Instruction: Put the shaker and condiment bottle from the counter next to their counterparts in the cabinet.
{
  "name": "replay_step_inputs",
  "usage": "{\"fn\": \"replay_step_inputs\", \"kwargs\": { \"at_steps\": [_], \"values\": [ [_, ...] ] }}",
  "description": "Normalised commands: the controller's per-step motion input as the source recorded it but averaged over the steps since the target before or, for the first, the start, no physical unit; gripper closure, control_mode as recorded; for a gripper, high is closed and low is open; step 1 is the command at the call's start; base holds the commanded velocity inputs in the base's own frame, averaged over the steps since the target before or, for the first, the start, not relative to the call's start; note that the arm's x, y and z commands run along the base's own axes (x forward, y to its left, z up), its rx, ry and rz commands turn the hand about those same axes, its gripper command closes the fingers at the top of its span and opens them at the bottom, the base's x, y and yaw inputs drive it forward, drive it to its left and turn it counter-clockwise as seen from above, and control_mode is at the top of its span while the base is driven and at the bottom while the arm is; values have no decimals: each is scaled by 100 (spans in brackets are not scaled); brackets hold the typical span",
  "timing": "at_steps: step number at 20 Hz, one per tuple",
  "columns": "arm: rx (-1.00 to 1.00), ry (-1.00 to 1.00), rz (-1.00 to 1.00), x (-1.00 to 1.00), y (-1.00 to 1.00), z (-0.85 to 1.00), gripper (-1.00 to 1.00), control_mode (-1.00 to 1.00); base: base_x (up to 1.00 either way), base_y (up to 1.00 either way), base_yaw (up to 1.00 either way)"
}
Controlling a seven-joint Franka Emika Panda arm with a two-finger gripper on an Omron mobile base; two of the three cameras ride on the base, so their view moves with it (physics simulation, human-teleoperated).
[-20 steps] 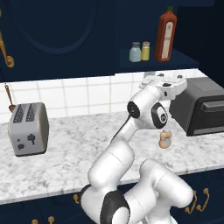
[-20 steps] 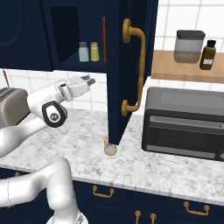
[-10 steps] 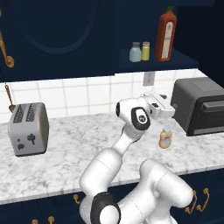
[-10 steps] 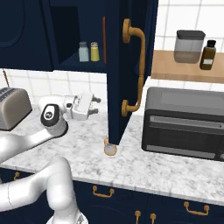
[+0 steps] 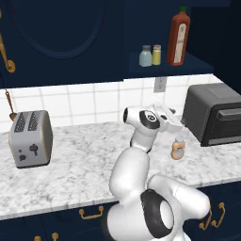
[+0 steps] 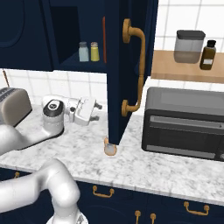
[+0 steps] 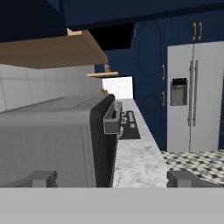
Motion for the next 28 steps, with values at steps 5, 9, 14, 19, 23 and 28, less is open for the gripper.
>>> {"fn": "replay_step_inputs", "kwargs": {
  "at_steps": [5,9,14,19,23,28],
  "values": [
    [2,-17,0,-14,0,-97,-100,-100,0,0,0],
    [12,-5,0,0,-13,-74,-100,-100,0,0,0],
    [15,0,0,0,-21,-37,-100,-100,0,0,0],
    [13,0,0,25,-14,-11,-100,-100,0,0,0],
    [11,0,0,47,0,-9,-100,-100,0,0,0],
    [1,0,0,22,0,-18,-100,-100,0,0,0]
  ]
}}
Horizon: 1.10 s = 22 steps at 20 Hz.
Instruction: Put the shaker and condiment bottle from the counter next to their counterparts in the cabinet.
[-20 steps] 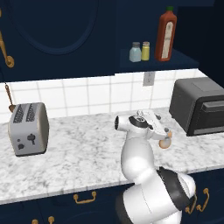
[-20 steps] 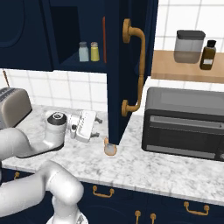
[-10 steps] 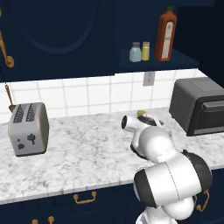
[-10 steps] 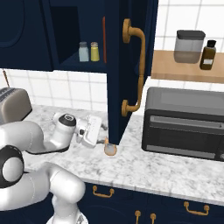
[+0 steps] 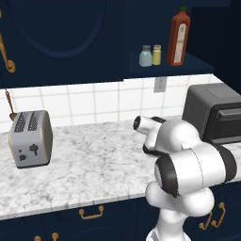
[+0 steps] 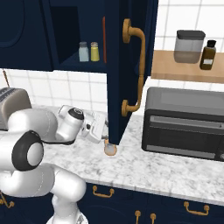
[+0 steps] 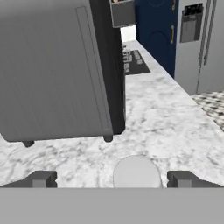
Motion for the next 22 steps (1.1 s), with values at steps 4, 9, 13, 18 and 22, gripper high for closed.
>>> {"fn": "replay_step_inputs", "kwargs": {
  "at_steps": [4,9,13,18,22],
  "values": [
    [0,0,0,-1,0,-22,-100,-100,0,0,0],
    [0,0,0,-15,0,-11,-100,-100,0,0,0],
    [0,-5,0,-37,0,0,-100,-100,0,0,0],
    [0,-5,0,-39,0,0,-100,-100,0,0,0],
    [0,-1,0,-2,-4,-3,-100,-100,0,0,0]
  ]
}}
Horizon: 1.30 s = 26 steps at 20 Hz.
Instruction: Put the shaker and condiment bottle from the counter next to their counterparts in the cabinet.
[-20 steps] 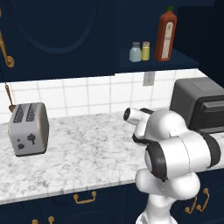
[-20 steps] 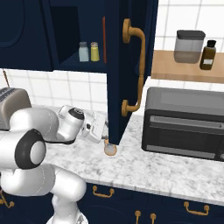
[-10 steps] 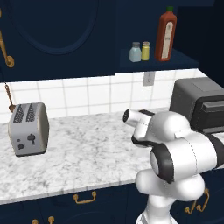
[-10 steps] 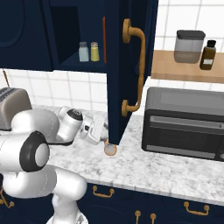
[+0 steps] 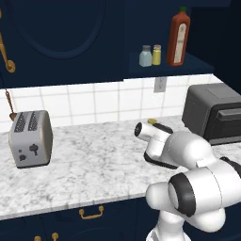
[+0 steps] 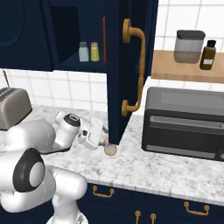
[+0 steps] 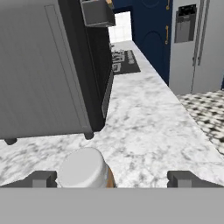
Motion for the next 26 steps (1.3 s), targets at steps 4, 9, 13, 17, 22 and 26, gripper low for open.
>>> {"fn": "replay_step_inputs", "kwargs": {
  "at_steps": [4,9,13,17,22,26],
  "values": [
    [0,-2,0,13,-1,-10,-100,-100,0,0,0],
    [0,0,0,21,0,-17,-100,-100,0,0,0],
    [0,0,0,5,0,-19,-100,-100,0,0,0],
    [0,0,0,0,0,-22,-100,-100,0,0,0],
    [0,0,0,0,0,-18,100,-100,0,0,0],
    [0,0,0,0,0,-14,100,-100,0,0,0]
  ]
}}
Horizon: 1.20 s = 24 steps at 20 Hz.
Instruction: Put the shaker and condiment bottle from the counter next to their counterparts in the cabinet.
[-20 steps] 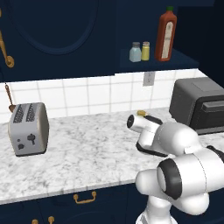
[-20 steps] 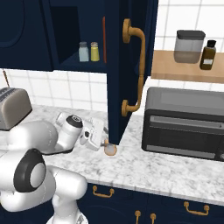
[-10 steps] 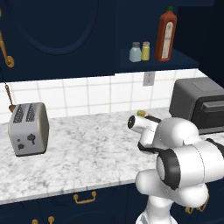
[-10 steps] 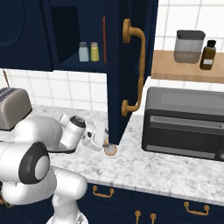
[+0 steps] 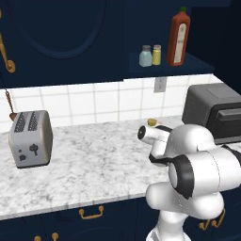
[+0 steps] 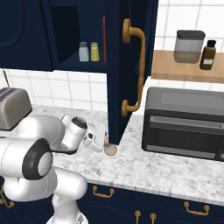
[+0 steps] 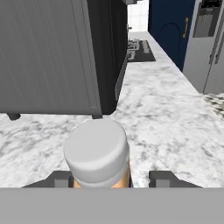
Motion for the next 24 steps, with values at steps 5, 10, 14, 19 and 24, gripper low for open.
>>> {"fn": "replay_step_inputs", "kwargs": {
  "at_steps": [5,10,14,19,24],
  "values": [
    [0,0,0,0,0,-5,100,-100,0,0,0],
    [7,3,4,0,32,31,100,-100,0,0,0],
    [0,9,16,0,45,73,100,-100,0,0,0],
    [0,10,24,0,29,89,100,-100,0,0,0],
    [0,9,23,0,17,99,100,-100,0,0,0]
  ]
}}
